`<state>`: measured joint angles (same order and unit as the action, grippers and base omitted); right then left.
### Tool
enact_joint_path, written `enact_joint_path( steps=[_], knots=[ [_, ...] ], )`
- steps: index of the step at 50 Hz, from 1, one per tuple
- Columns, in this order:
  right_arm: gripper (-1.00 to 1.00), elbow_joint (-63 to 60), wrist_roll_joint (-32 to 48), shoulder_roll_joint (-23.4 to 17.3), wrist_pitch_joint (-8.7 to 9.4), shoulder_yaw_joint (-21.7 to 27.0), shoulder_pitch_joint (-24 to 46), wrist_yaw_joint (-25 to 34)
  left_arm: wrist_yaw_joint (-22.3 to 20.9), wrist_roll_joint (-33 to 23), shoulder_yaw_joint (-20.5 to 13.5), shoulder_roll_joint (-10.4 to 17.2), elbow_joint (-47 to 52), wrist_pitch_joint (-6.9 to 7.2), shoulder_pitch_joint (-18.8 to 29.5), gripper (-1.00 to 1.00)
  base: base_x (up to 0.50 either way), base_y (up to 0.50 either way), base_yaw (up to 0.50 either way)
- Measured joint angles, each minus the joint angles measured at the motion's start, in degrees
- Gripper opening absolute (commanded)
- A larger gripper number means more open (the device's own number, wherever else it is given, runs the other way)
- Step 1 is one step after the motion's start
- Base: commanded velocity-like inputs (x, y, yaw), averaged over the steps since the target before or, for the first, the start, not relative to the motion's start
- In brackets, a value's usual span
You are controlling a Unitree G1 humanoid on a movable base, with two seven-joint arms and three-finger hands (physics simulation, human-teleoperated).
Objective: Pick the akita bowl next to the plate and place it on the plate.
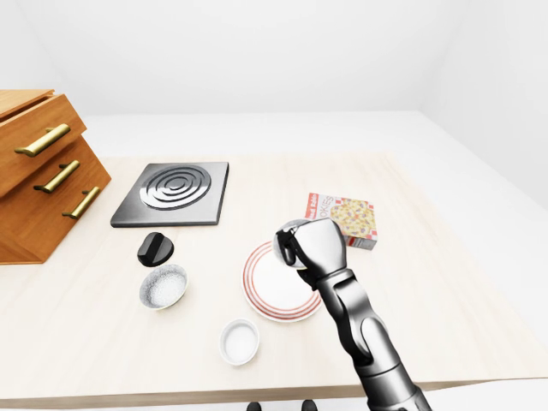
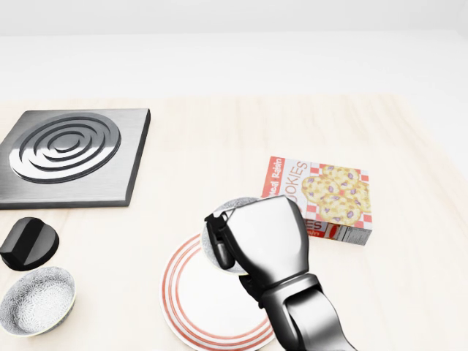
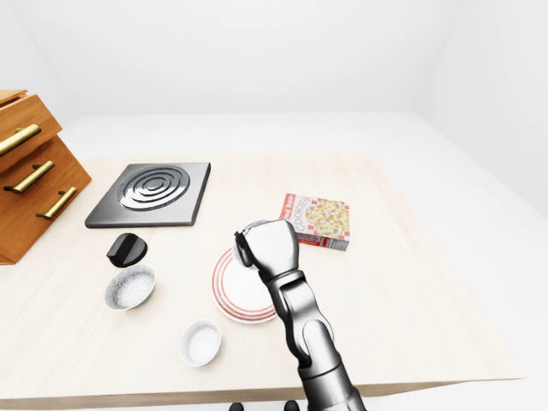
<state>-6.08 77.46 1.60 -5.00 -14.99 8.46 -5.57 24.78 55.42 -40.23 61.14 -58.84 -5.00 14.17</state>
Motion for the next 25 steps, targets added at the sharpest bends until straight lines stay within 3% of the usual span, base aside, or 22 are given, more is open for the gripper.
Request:
enact_joint_path(
  steps=[25],
  knots=[
    [-1.00, 6.2, 1.5, 1.4, 0.00, -1.2, 2.9, -2.9, 0.0, -0.5, 0.3, -0.4, 0.2, 0.00, 0.2, 1.00, 0.00, 0.00, 0.00]
  ],
)
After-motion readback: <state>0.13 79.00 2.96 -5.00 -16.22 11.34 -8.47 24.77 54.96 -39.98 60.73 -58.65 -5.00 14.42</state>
